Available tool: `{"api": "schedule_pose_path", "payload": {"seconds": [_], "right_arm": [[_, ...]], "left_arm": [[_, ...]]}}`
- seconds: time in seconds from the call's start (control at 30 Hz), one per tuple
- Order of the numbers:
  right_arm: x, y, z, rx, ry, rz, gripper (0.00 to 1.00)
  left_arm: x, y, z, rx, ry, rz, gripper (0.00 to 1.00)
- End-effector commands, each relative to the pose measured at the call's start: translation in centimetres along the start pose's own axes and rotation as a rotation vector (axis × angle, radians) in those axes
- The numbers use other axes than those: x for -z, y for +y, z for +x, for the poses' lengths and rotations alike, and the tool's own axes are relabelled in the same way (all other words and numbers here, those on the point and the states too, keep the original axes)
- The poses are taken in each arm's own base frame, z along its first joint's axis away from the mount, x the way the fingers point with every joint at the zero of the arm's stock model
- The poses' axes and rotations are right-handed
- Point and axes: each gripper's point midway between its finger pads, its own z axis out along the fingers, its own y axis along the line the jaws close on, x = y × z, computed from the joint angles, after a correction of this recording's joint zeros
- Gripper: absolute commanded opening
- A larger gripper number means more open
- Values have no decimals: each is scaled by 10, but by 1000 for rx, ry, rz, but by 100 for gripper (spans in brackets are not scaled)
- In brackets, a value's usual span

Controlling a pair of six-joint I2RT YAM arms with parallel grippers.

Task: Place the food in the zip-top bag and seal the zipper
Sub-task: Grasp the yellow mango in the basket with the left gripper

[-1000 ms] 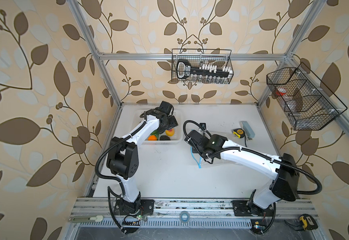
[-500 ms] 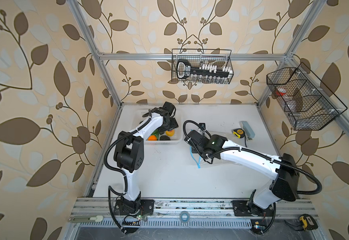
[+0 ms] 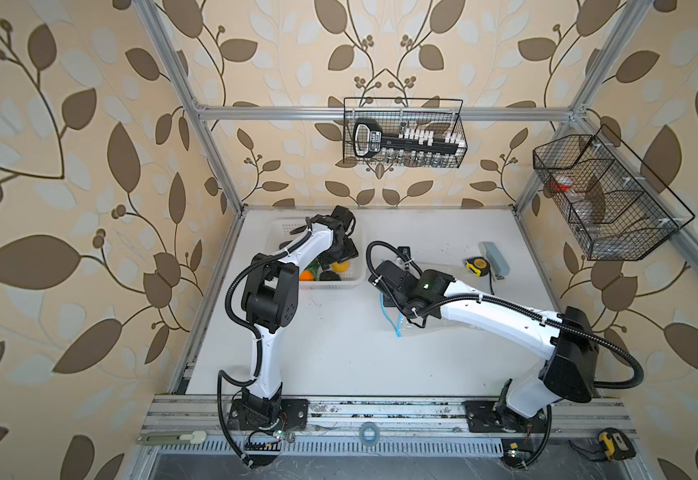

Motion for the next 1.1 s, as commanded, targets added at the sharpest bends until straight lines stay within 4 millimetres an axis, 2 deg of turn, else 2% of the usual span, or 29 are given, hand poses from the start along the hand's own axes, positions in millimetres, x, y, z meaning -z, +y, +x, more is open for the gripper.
{"api": "schedule_pose_path", "payload": {"seconds": [0.0, 0.4, 0.53, 0.73, 1.07], "right_arm": [[-1, -5, 3, 3, 7, 7, 0], [-5, -4, 6, 8, 16, 9, 0], [-7, -3, 7, 8, 19, 10, 0], [-7, -4, 8, 10, 20, 11, 0], [-7, -4, 7, 6, 19, 10, 0]], "left_arm": [[1, -4, -4, -7, -11, -18, 80], [-25, -6, -4, -11, 19, -48, 79], [-28, -7, -4, -12, 20, -48, 74], [-25, -8, -5, -12, 17, -37, 66], [-4, -6, -5, -6, -14, -9, 57]]}}
